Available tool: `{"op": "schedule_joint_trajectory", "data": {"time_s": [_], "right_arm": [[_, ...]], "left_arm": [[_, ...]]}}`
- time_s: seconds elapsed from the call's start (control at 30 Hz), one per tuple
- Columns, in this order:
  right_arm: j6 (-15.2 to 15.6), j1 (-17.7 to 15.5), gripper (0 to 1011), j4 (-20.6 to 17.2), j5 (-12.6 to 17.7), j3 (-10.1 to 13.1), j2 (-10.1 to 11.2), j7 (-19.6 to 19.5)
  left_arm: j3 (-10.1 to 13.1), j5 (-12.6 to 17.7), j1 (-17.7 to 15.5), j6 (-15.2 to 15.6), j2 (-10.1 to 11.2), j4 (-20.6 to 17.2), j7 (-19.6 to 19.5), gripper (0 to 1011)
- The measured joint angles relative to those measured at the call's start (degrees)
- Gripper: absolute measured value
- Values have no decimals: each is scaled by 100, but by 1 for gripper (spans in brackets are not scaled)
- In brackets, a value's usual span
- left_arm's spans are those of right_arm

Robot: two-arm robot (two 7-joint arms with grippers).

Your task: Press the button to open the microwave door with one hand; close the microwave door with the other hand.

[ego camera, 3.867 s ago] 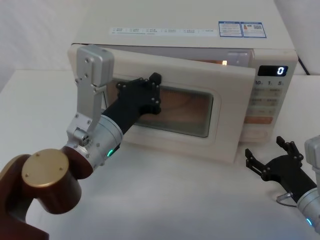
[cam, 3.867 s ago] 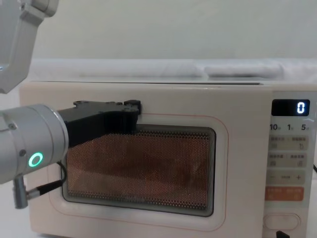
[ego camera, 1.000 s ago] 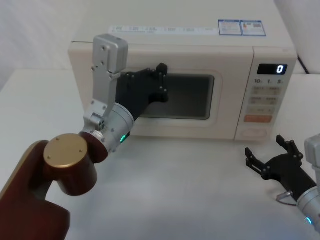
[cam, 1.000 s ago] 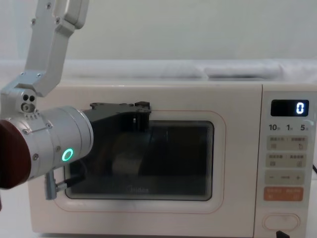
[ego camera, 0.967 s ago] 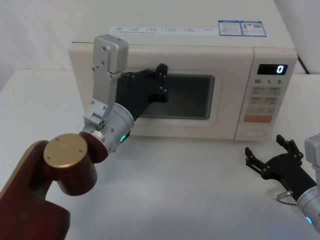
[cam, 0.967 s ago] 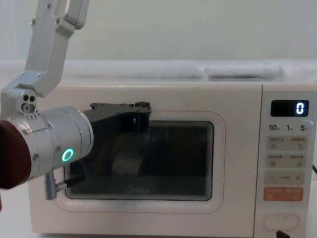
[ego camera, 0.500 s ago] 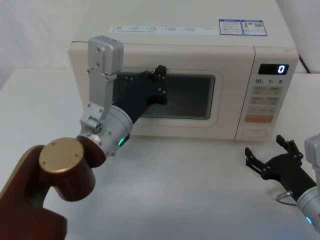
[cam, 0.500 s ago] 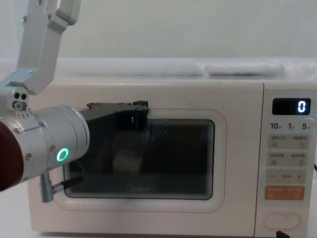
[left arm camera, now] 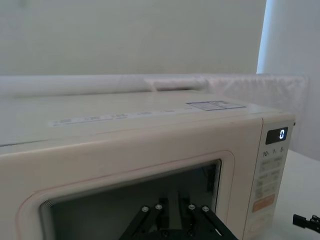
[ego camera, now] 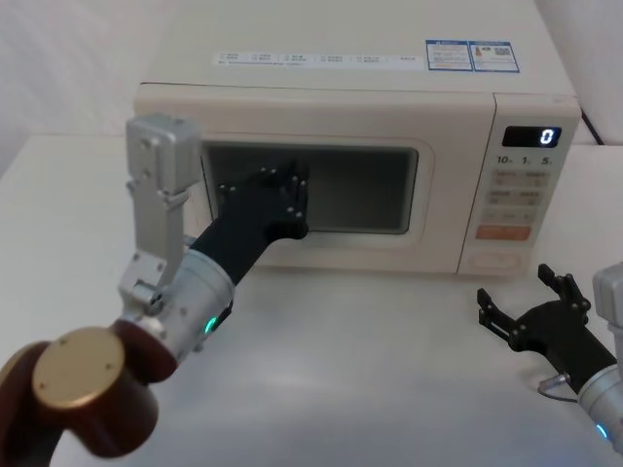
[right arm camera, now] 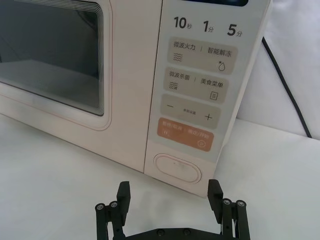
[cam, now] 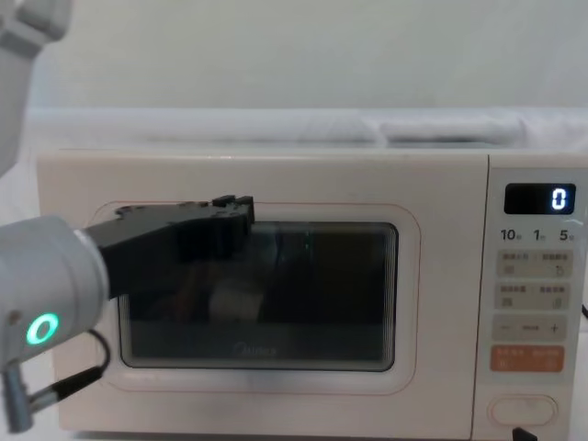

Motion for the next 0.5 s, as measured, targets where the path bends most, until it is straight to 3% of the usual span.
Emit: {"op": "schedule_joint_trajectory", "data": {"time_s": [0.5], "right_arm": [[0, 0, 1000, 0, 0, 0, 0, 0]], "left_arm": [[-511, 60, 985, -333, 432, -581, 104, 561]]}}
